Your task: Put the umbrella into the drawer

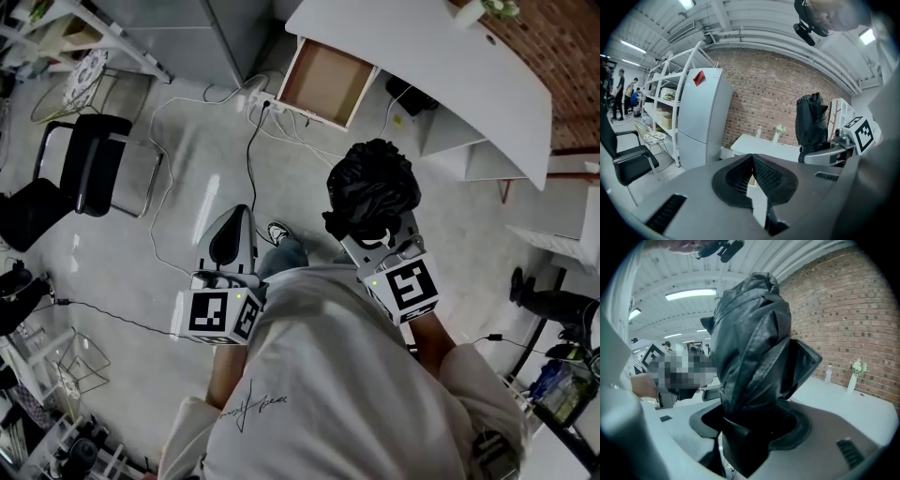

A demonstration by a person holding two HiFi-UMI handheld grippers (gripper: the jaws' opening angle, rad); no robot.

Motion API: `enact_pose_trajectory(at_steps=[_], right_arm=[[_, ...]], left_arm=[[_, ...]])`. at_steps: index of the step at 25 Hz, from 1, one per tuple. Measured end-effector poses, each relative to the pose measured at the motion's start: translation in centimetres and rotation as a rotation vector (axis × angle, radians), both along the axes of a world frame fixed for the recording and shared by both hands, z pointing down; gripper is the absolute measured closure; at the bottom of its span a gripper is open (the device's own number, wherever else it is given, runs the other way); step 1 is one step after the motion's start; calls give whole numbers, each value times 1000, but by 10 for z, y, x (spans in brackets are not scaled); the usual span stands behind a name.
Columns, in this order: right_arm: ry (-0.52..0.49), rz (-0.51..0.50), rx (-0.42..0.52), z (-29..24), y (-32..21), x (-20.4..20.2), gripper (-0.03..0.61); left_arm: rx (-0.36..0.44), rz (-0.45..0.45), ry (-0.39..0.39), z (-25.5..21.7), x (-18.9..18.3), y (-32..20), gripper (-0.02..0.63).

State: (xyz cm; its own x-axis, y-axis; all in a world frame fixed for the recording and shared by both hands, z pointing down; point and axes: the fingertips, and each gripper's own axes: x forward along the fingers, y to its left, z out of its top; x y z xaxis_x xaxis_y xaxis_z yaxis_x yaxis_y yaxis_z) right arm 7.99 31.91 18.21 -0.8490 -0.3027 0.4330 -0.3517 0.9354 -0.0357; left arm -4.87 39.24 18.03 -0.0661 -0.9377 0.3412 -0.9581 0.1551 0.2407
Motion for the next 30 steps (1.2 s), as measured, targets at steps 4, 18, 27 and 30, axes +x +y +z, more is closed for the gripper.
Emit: enact_pose_trajectory(at_steps=[4,18,27,30], right_arm=[[-5,33,7,-2,-5,-22,308],[32,169,14,8,-22,-49,308],[-8,236,19,13,-96,-54,308],[-13,268,9,20,-127,-54,308]], left_arm=[[9,50,8,-1,-22,-12,598],[2,158,55,16,-62,-40,598],[-9,225,33,11,-65,-113,598],[-22,267,-16,9,-65,-147,598]])
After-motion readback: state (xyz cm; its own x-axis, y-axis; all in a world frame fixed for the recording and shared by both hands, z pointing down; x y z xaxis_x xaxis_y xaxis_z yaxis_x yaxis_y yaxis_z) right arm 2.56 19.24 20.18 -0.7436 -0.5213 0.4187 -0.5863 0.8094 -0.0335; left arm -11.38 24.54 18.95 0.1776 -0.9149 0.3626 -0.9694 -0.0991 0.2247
